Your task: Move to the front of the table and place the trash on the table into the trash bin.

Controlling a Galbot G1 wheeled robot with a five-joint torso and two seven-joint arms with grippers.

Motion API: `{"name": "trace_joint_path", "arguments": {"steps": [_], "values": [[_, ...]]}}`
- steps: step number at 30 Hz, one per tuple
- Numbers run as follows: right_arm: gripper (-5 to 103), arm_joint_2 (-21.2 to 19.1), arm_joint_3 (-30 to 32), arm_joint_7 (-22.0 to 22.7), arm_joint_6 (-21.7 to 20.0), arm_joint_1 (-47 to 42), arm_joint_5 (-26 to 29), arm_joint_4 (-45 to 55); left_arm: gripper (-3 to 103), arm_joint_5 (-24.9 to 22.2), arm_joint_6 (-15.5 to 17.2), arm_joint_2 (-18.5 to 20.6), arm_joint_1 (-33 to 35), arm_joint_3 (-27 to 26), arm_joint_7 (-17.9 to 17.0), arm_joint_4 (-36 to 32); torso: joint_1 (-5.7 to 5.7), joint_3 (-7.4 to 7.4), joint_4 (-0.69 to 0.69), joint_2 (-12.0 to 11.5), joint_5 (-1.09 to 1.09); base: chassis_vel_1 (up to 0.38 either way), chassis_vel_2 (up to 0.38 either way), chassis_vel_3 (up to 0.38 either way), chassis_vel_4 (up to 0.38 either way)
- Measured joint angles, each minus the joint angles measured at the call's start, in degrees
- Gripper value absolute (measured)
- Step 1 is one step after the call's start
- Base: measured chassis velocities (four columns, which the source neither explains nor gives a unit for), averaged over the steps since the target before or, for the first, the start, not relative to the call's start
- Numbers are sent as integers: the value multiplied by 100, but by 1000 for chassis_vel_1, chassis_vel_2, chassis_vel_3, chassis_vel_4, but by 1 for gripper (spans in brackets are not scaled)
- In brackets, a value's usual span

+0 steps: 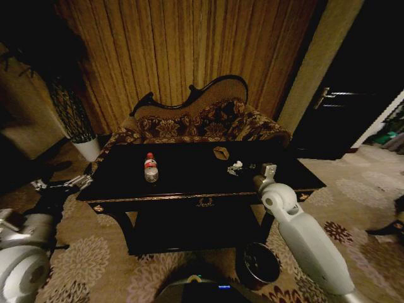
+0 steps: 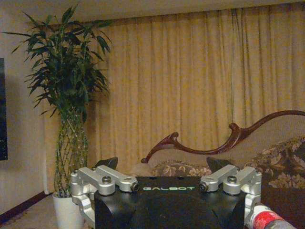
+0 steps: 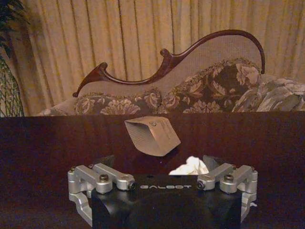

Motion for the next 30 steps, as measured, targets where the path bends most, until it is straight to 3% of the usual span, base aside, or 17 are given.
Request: {"name": "trace_joint_path", "arguments": {"steps": [15,17,20,21,23,30], "values": [[102,4,91,-45,-13,-147,-83,-29,100,-30,-45,31,0,-48,18,20,0,0,0,0,0,0,0,0,0],[93,8,91,-44,-2,-165,-121,-39,100,-33,-46,31,1,-53,18,15,0,0,0,0,0,0,0,0,0],[93,13,91,-44,9,-201,-160,-39,100,-35,-48,32,2,-60,18,11,0,0,0,0,0,0,0,0,0],[77,15,94,-44,21,-227,-181,-39,100,-36,-48,32,3,-62,18,10,0,0,0,0,0,0,0,0,0],[77,16,95,-44,29,-240,-195,-39,100,-37,-49,32,4,-62,18,8,0,0,0,0,0,0,0,0,0],[49,16,157,-43,94,-307,-269,-38,100,-38,-53,29,5,-43,18,3,0,0,0,0,0,0,0,0,0]]}}
